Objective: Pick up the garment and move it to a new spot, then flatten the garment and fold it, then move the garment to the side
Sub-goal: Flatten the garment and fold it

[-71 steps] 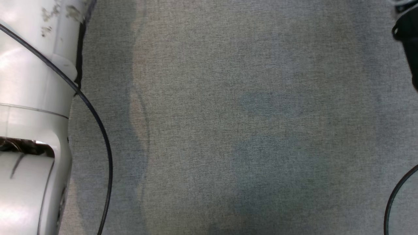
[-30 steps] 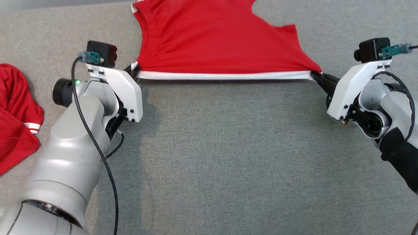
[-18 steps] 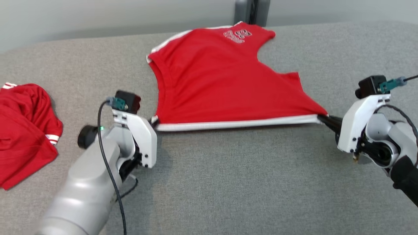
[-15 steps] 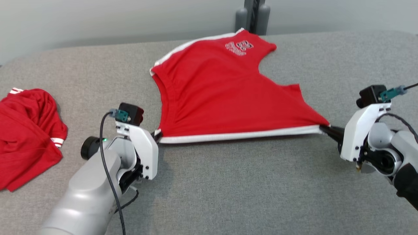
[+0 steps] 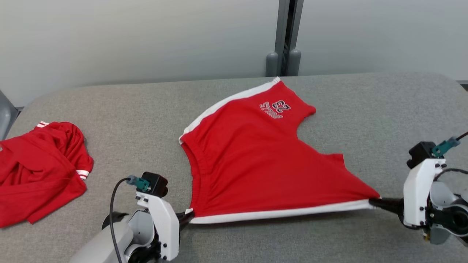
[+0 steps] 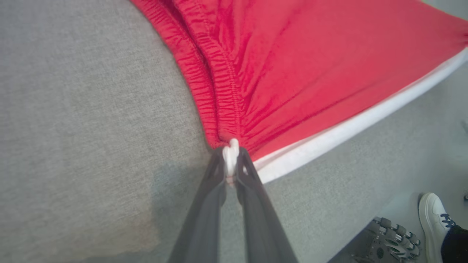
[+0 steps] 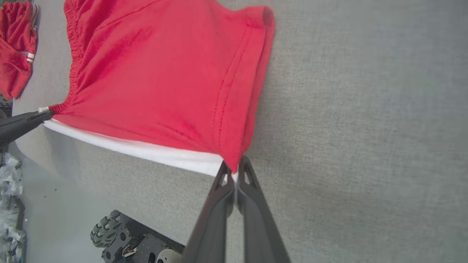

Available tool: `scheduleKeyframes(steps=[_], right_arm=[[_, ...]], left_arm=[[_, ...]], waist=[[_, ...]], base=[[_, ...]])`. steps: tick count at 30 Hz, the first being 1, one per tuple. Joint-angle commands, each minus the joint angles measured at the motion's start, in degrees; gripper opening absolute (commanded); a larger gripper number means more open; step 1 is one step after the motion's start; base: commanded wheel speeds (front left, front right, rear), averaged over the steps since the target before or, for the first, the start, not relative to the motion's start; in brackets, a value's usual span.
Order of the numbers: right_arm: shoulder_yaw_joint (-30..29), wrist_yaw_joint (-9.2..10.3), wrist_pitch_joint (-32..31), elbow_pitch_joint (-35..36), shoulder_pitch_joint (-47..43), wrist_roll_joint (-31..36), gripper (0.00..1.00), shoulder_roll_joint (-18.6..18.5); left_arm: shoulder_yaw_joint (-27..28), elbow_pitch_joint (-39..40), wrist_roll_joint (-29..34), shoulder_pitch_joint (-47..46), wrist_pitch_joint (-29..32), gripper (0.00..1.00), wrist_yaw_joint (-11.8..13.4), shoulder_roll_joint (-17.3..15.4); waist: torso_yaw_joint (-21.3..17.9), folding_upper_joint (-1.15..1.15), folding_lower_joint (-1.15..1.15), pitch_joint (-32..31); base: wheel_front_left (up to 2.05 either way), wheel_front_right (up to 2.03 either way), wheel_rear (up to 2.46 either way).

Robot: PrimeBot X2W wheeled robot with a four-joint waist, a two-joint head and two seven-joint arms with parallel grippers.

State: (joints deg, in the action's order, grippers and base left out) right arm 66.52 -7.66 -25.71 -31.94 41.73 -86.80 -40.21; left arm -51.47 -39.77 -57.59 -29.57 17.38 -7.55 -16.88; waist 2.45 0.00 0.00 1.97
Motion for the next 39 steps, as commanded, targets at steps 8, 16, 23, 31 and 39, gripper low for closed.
scheduleKeyframes(steps=[8, 16, 23, 31, 39], right_arm=[[1.3, 0.3, -7.2, 6.6, -4.5, -4.2, 0.0, -7.2], [1.9, 0.23, -10.8, 13.1, -6.9, -7.0, 0.0, -12.2], [2.5, 0.22, -11.3, 18.9, -7.9, -7.8, 0.0, -16.7], [0.4, 0.19, -9.6, 18.4, -2.6, -7.5, 0.0, -15.5], [-1.2, 0.18, -12.1, 13.5, 6.3, -6.0, 0.0, -13.1]], left_arm=[[0.7, 13.2, -5.9, 9.1, 6.1, 0.0, 2.3, -4.8], [0.6, 27.1, -11.1, 16.6, 11.6, 0.0, 6.7, -8.9], [1.0, 36.3, -13.1, 20.8, 13.2, 0.0, 10.6, -11.9], [4.3, 40.1, -16.5, 18.5, 14.3, 0.0, 12.7, -11.5], [8.4, 37.9, -21.0, 12.2, 15.9, 0.0, 12.4, -8.2]], waist=[[-0.5, 0.0, 0.0, -2.8], [-0.6, 0.0, 0.0, -3.6], [-0.1, 0.0, 0.0, -3.6], [2.2, 0.0, 0.0, -1.2], [7.2, 0.0, 0.0, 3.6]], base=[[0.0, 0.0, 0.0], [0.0, 0.0, 0.0], [0.0, 0.0, 0.0], [0.0, 0.0, 0.0], [0.0, 0.0, 0.0]])
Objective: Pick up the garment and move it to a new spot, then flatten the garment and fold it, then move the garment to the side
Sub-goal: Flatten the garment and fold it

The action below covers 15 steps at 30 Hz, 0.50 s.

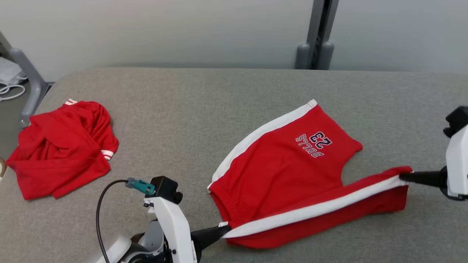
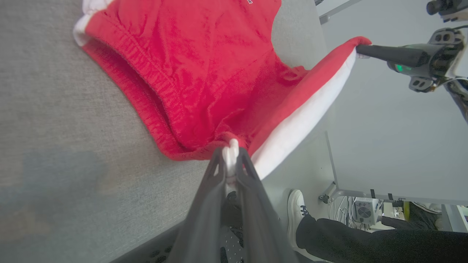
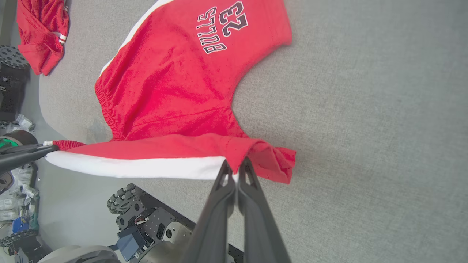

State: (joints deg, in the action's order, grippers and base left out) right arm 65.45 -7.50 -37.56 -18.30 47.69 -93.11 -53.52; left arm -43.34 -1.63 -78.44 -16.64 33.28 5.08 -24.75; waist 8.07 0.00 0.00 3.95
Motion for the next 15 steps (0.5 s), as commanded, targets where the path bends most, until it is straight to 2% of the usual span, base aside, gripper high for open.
scheduleKeyframes(steps=[1, 15], right_arm=[[-0.4, 0.02, -0.6, -1.1, 1.5, 0.3, 0.0, 0.6], [-1.8, 0.02, -5.8, -17.2, 16.3, 1.5, 0.0, 8.7]], left_arm=[[0.5, -0.6, -0.4, -1.6, 0.2, 0.0, -0.5, 0.2], [2.5, -12.0, -2.2, -12.7, -1.2, 0.0, -4.6, 10.9]], waist=[[2.3, 0.0, 0.0, 2.3], [9.0, 0.0, 0.0, 10.8]], base=[[0.0, 0.0, 0.0], [0.0, 0.0, 0.0]])
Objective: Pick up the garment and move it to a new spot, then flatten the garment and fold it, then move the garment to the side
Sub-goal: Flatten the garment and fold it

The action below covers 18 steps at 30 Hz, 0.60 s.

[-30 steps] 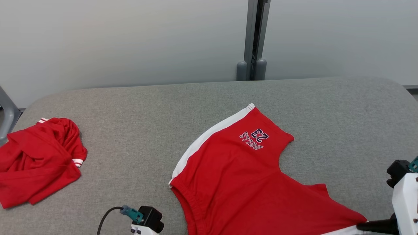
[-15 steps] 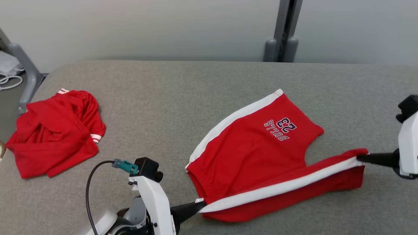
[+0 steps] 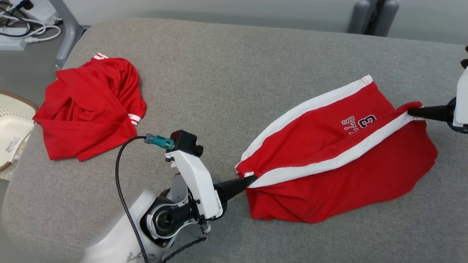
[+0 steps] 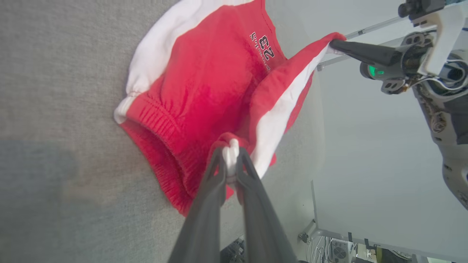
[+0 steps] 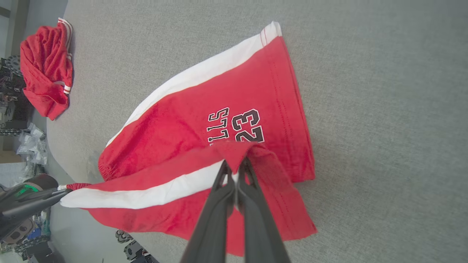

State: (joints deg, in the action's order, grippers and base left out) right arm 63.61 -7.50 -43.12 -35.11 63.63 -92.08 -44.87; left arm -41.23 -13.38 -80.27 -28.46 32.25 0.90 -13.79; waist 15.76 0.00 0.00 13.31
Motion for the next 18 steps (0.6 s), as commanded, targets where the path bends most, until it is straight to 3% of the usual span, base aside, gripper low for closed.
scheduleKeyframes(steps=[1, 18], right_arm=[[0.1, 0.02, -0.5, -1.5, 1.2, 0.6, 0.0, 0.6], [0.0, 0.02, -2.1, -19.4, 7.5, 1.0, 0.0, 8.2]], left_arm=[[0.6, -1.2, -0.5, -1.7, -0.4, 0.0, -0.7, 0.7], [2.5, -12.7, -1.6, -7.7, -3.9, 0.0, -4.0, 7.5]], waist=[[1.6, 0.0, 0.0, 1.9], [5.2, 0.0, 0.0, 5.4]], base=[[0.0, 0.0, 0.0], [0.0, 0.0, 0.0]])
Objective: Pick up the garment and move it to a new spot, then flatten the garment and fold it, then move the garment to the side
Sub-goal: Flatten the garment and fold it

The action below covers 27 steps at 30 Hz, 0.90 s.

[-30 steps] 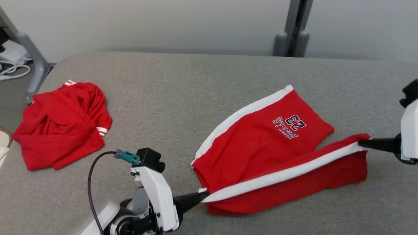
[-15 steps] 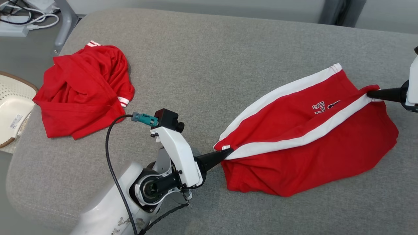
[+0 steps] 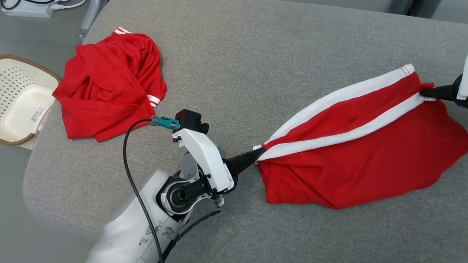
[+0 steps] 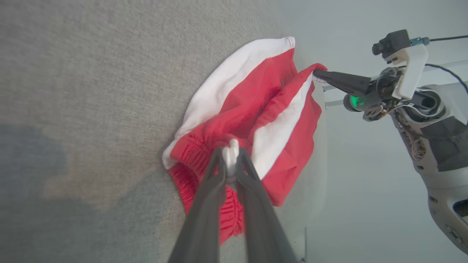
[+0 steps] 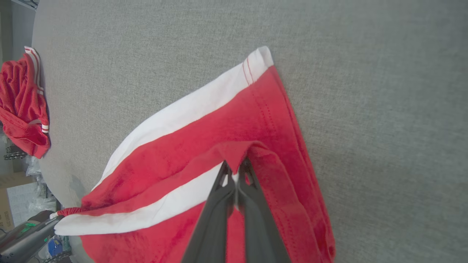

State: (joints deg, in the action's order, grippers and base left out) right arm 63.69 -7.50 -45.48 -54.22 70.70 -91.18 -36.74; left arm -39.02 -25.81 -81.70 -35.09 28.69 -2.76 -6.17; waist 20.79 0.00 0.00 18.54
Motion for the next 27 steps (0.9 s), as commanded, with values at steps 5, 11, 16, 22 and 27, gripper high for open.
scheduleKeyframes(steps=[5, 11, 16, 22, 27], right_arm=[[-0.4, 0.02, 1.5, -2.4, 1.7, 0.6, 0.0, 1.0], [-0.8, 0.02, 3.1, -3.3, 2.7, 1.0, 0.0, 1.1], [-1.0, 0.02, 5.0, -3.7, 3.2, 1.7, 0.0, 1.2], [-0.8, 0.02, 9.8, -4.0, 3.5, 3.7, 1.0, 1.3], [-1.1, 0.02, 12.1, -4.6, 4.0, 4.4, 1.0, 1.7]], left_arm=[[0.8, -2.4, -0.6, -2.6, -1.7, 0.0, -0.9, 1.0], [1.1, -4.1, -1.3, -3.9, -2.4, 0.0, -1.3, 2.0], [0.7, -5.5, -1.6, -4.8, -3.4, 0.0, -1.6, 2.4], [-0.2, -6.8, -1.8, -5.9, -4.4, 0.0, -2.1, 2.9], [-0.6, -8.0, -2.4, -7.2, -5.8, 0.0, -2.2, 3.0]], waist=[[0.8, 0.0, 0.0, 1.3], [1.6, 0.0, 0.0, 2.4], [2.4, 0.0, 0.0, 3.2], [2.9, 0.0, 0.0, 3.8], [3.0, 0.0, 0.0, 4.2]], base=[[0.0, 0.0, 0.0], [0.0, 0.0, 0.0], [0.0, 0.0, 0.0], [0.0, 0.0, 0.0], [0.0, 0.0, 0.0]])
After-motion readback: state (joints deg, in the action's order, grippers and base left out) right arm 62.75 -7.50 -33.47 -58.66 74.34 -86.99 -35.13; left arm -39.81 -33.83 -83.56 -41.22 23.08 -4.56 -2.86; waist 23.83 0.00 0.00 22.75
